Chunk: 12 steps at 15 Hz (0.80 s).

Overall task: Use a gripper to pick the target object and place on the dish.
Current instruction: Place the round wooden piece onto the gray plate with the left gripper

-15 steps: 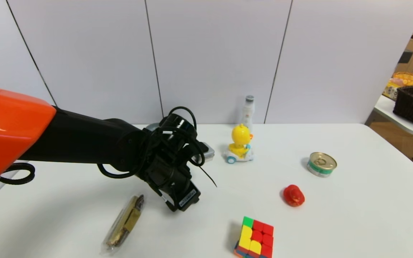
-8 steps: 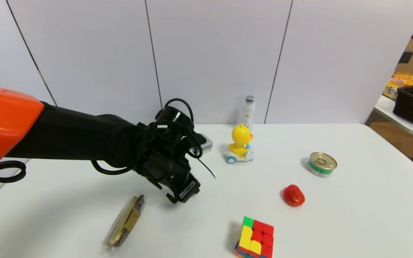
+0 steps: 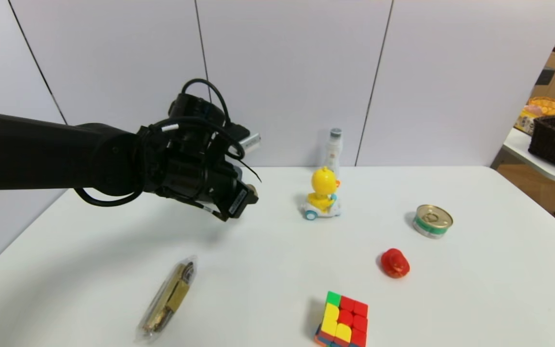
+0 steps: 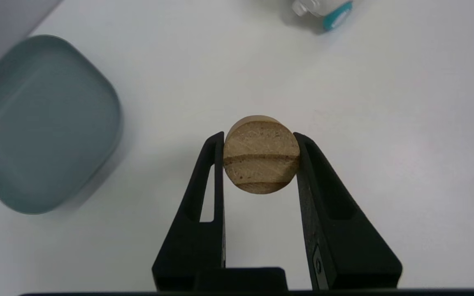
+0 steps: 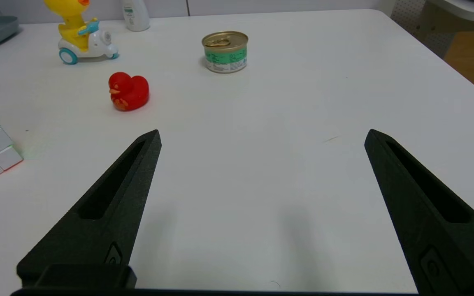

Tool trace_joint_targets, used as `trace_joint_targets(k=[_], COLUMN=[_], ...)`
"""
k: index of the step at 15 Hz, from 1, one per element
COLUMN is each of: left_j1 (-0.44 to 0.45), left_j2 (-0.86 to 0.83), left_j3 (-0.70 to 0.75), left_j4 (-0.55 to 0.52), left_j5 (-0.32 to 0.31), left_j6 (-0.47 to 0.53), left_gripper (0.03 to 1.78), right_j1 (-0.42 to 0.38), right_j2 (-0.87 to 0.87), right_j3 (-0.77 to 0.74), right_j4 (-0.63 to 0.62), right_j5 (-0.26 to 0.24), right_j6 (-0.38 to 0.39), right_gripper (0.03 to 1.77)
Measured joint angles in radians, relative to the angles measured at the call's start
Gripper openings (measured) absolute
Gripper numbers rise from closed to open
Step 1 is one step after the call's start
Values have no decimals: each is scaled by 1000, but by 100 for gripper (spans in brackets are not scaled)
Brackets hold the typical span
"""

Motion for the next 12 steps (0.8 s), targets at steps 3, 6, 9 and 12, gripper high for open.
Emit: trace_joint_targets(k=[3, 6, 9, 12], left_j1=[55, 102, 136, 187], left_j2=[-1, 41, 113, 174], left_j3=[-56, -148, -219, -245], left_j4=[-39, -64, -65, -64], left_j5=[-1, -3, -3, -3], left_j6=[-6, -20, -90, -107], left_gripper=[52, 52, 52, 52], right_j1=[0, 0, 0, 0], right_j2=[0, 0, 0, 0], right_j3=[0, 0, 0, 0], right_j4=[0, 0, 0, 0], right_j5=[0, 0, 0, 0], right_j6=[0, 0, 0, 0], right_gripper=[171, 171, 171, 171])
